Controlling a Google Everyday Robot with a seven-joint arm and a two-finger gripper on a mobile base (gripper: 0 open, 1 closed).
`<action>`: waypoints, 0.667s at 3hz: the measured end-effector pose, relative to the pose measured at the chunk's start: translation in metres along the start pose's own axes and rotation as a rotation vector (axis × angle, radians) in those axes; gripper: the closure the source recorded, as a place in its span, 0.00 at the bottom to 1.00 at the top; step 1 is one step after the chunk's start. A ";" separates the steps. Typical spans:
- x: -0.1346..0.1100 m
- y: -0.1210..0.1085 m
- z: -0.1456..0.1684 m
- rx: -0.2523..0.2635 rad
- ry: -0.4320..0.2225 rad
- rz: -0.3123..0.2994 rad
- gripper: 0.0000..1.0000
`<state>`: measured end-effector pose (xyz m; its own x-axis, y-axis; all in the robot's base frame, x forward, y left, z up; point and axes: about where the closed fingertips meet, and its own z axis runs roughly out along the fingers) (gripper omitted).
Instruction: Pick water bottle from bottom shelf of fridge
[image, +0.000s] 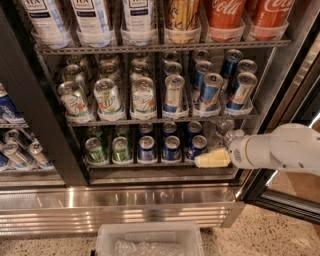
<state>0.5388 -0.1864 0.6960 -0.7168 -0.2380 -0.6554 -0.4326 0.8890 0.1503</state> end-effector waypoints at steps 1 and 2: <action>0.027 0.008 -0.011 0.016 0.080 -0.023 0.00; 0.041 0.010 -0.017 0.037 0.111 -0.025 0.00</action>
Offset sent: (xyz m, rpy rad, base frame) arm -0.1014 -0.0230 -0.0399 -0.1911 0.1689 -0.0212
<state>0.4958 -0.1942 0.6831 -0.7630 -0.3008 -0.5721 -0.4324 0.8955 0.1058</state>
